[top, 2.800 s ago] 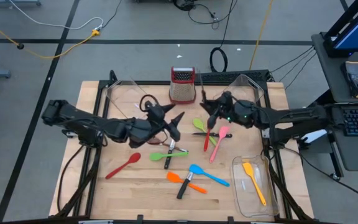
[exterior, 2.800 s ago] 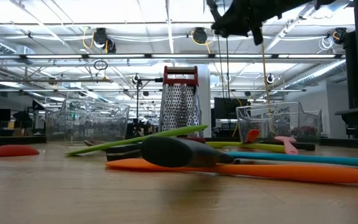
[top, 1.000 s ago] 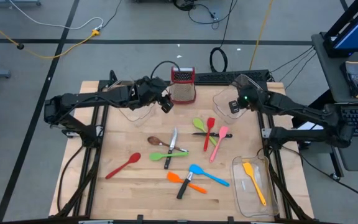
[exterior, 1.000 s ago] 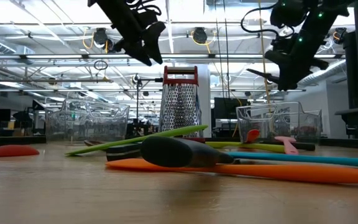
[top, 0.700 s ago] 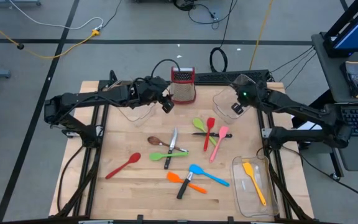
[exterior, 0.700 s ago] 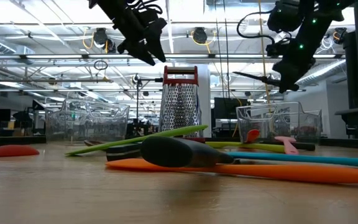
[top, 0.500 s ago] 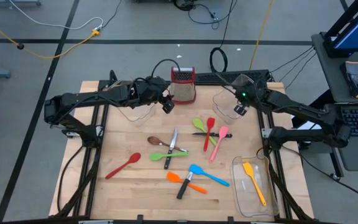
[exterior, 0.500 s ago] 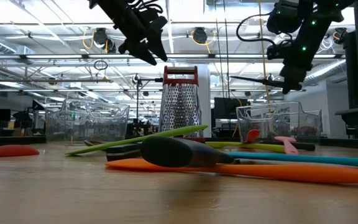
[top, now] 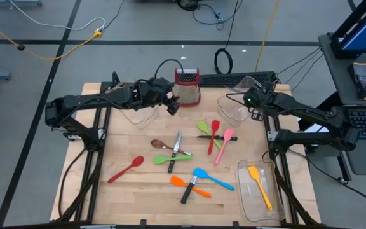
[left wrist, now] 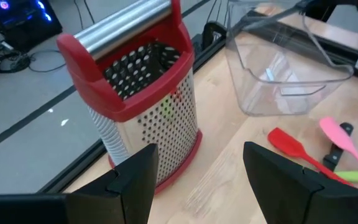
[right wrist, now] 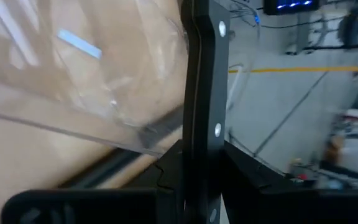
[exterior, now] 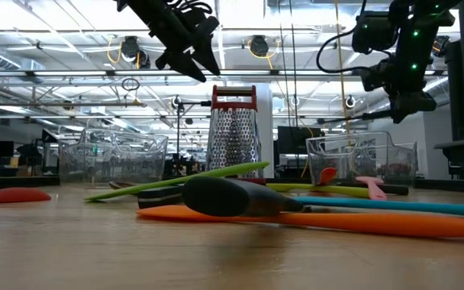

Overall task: Pick & Place Kitchen Items
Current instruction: Put the bottom black kitchen knife into the top right transparent bin

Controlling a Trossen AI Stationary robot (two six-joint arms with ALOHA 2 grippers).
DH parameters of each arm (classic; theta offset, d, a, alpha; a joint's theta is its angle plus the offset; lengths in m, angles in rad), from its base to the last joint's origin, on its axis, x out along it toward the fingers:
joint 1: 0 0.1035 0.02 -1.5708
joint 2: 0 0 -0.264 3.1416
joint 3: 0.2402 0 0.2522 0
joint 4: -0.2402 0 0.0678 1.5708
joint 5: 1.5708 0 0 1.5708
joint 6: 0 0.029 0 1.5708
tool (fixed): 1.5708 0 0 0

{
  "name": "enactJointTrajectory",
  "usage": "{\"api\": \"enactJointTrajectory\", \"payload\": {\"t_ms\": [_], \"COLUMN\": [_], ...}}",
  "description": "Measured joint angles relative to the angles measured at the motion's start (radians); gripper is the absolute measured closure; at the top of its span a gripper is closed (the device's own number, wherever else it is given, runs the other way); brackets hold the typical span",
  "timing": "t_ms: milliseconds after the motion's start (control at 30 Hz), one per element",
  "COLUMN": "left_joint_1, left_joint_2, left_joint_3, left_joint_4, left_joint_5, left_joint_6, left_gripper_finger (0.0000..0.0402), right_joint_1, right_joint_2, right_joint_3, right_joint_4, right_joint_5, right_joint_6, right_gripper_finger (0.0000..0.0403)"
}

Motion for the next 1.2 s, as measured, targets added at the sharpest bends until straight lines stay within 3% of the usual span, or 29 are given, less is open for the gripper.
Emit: {"api": "enactJointTrajectory", "payload": {"t_ms": [300, 600, 867, 1200], "left_joint_1": [0.0, 0.0, -0.005, -0.025], "left_joint_2": [0.0, 0.0, 0.0, 0.0], "left_joint_3": [0.0, 0.0, 0.0, 0.0], "left_joint_4": [0.017, 0.017, 0.016, 0.016], "left_joint_5": [0.04, 0.047, 0.056, 0.093], "left_joint_6": [0.001, -0.013, -0.021, -0.021], "left_gripper_finger": [0.016, 0.016, 0.016, 0.016], "right_joint_1": [0.0, 0.0, 0.0, 0.0], "right_joint_2": [0.0, 0.0, 0.014, 0.166], "right_joint_3": [0.0, 0.0, 0.0, 0.0], "right_joint_4": [0.0, 0.0, 0.069, 0.121], "right_joint_5": [0.096, 0.171, 0.167, 0.111], "right_joint_6": [-0.328, -0.545, -0.709, -0.706], "right_gripper_finger": [0.0341, 0.0341, 0.0341, 0.0341]}}
